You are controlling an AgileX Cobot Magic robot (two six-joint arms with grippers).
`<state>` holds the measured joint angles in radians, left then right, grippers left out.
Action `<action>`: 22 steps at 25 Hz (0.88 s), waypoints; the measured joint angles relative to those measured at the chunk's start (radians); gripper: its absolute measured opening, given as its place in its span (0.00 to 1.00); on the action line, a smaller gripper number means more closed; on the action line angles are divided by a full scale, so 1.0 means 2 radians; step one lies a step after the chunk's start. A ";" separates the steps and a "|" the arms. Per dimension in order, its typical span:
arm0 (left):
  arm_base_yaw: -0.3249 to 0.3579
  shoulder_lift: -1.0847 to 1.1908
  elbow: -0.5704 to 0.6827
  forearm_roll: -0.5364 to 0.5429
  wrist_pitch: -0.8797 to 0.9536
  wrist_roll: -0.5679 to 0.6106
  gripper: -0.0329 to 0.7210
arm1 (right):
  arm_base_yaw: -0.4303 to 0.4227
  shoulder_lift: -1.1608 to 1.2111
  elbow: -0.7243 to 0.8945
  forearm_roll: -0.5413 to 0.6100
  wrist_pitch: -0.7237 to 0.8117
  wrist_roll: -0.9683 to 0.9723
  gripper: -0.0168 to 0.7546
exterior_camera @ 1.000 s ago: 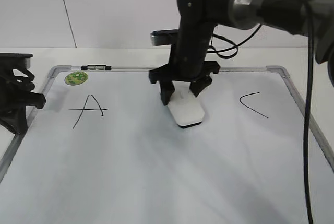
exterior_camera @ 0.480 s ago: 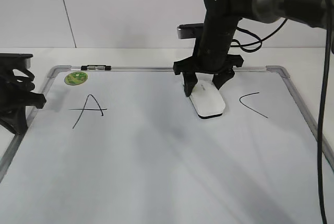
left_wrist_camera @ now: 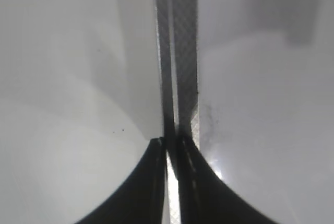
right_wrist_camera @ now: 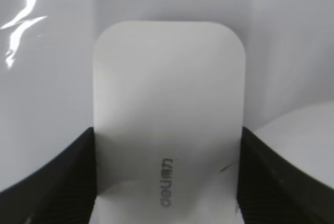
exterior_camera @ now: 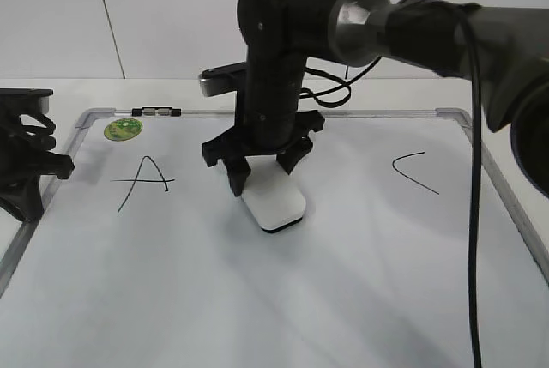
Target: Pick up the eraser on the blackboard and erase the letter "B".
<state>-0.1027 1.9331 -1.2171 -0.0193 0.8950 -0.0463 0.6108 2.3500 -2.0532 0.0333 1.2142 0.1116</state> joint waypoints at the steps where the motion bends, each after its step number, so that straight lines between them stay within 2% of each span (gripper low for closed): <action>1: 0.000 0.000 0.000 0.000 0.000 0.000 0.09 | 0.009 0.000 0.000 0.001 0.000 -0.001 0.73; 6: 0.000 0.000 0.000 0.001 0.003 0.000 0.09 | 0.016 0.000 0.000 0.002 0.000 -0.002 0.73; 10: 0.000 0.000 0.000 0.001 0.003 0.000 0.09 | 0.003 0.000 0.000 0.008 0.000 -0.002 0.73; 14: 0.000 0.000 0.000 0.001 0.003 0.000 0.09 | -0.026 0.000 0.000 0.028 0.001 -0.002 0.73; 19: 0.000 0.000 0.000 0.001 0.003 0.000 0.09 | -0.086 0.000 0.000 0.024 0.001 -0.002 0.73; 22: 0.000 0.000 0.000 0.001 0.003 0.000 0.09 | -0.105 0.000 0.000 0.023 0.001 -0.001 0.73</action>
<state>-0.1027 1.9331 -1.2171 -0.0166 0.9007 -0.0463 0.4001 2.3500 -2.0532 0.0800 1.2161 0.1090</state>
